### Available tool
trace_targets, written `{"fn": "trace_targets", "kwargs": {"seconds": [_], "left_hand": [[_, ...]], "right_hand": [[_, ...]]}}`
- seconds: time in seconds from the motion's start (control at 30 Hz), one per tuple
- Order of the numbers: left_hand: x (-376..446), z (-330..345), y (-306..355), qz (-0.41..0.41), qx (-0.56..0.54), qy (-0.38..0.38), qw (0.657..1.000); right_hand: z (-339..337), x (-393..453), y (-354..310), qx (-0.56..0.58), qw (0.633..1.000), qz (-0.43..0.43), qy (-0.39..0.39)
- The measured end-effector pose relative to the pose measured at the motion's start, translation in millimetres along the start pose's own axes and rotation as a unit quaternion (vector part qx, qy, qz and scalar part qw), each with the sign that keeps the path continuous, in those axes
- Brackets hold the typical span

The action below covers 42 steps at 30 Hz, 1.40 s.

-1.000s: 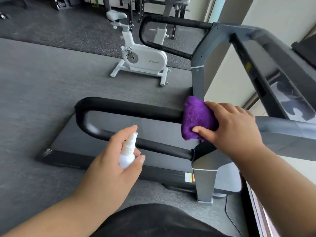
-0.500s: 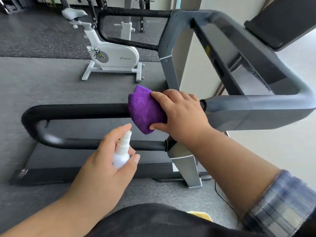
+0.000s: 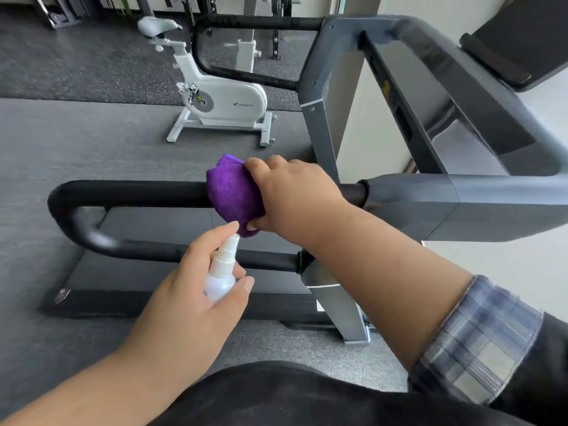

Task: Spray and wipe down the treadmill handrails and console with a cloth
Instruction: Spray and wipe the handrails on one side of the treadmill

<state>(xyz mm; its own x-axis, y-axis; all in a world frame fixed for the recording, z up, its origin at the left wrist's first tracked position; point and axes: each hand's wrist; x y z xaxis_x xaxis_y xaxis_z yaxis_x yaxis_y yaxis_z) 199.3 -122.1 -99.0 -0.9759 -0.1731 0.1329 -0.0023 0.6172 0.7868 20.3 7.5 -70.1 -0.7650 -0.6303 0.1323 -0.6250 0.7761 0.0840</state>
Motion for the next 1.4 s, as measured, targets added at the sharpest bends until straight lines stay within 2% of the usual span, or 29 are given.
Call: {"fn": "trace_targets", "kwargs": {"seconds": [0.1,0.33,0.47,0.73,0.9,1.07,1.2,1.4], "left_hand": [[2.6,4.4,6.3,0.013,0.008,-0.003,1.000],[3.1,-4.1,-4.2,0.008,0.020,0.015,1.000],[0.2,-17.2,-19.2,-0.024,0.010,0.040,0.999],[6.2,-43.8,-45.3,-0.021,-0.011,0.058,0.998],[16.3,-49.1,-51.6,0.004,-0.045,0.057,0.997],[24.8,-66.3,-62.2,0.054,-0.077,0.003,0.996],[35.1,-96.9,-82.5,0.069,-0.098,-0.007,0.993],[43.7,-132.4,-110.3,0.100,-0.116,-0.028,0.988]], "right_hand": [[-6.8,6.2,6.0,0.046,0.998,-0.009,-0.040],[-18.4,-15.9,55.6,0.102,0.989,0.047,-0.100],[-13.3,-9.9,24.1,0.033,0.998,-0.026,-0.047],[-10.5,36.5,-27.5,-0.035,0.995,-0.084,-0.029],[-3.2,70.8,-87.0,-0.024,0.995,-0.092,-0.028],[-9.5,43.9,-56.7,0.088,0.993,-0.075,-0.037],[-8.4,32.9,-52.5,0.010,0.998,-0.055,-0.026],[-11.0,78.3,-118.5,-0.037,0.995,-0.083,-0.037]]}}
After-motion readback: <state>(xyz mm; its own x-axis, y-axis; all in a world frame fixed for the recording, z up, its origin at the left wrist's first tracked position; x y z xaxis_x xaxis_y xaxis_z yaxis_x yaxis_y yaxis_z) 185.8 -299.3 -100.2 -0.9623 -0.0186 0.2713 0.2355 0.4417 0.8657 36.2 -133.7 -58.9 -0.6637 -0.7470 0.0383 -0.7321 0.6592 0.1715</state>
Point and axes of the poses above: each hand's wrist, its own x-axis towards the middle knuckle, its own z-axis out of the palm, y = z × x
